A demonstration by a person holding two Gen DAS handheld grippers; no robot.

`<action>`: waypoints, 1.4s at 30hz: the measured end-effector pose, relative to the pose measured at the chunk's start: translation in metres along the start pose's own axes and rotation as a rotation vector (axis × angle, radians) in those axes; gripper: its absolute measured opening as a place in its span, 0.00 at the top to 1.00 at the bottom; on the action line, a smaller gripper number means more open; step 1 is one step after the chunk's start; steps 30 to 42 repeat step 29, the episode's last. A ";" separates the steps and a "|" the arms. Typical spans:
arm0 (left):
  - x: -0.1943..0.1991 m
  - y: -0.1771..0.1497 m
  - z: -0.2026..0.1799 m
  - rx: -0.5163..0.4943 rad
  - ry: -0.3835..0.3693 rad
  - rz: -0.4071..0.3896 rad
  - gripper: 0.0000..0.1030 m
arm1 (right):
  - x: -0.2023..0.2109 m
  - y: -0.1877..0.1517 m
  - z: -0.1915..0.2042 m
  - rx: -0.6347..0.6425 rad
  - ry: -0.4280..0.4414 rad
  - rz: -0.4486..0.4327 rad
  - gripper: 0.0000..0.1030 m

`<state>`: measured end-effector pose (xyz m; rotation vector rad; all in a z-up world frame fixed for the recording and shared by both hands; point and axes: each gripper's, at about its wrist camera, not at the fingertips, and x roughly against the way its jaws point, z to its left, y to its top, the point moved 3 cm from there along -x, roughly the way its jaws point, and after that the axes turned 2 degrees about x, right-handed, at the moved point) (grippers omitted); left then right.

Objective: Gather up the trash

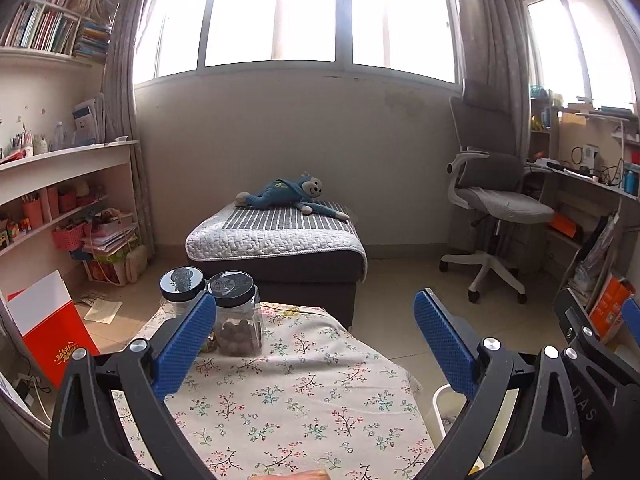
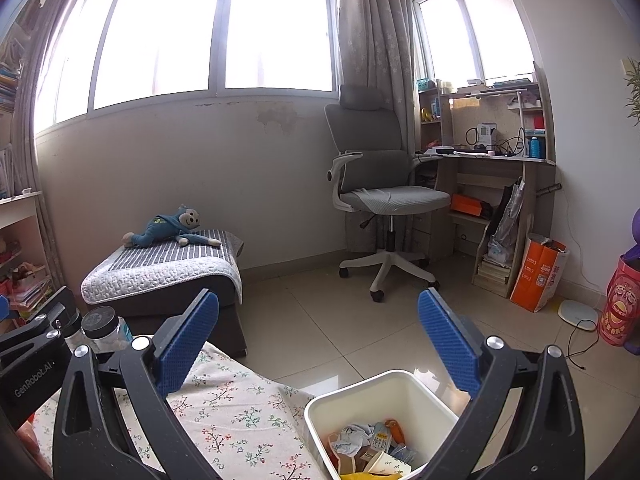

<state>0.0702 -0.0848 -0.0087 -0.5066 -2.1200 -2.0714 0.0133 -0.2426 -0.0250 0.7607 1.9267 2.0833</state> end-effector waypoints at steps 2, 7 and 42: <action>0.001 0.000 0.000 0.000 0.000 -0.006 0.06 | -0.001 0.000 0.001 0.000 0.001 0.003 0.07; 0.003 -0.001 -0.002 -0.012 -0.004 -0.029 0.07 | -0.003 0.001 0.002 -0.001 0.006 0.011 0.07; 0.017 0.000 -0.012 -0.020 -0.016 -0.097 0.06 | -0.001 -0.001 -0.009 -0.026 -0.008 -0.002 0.07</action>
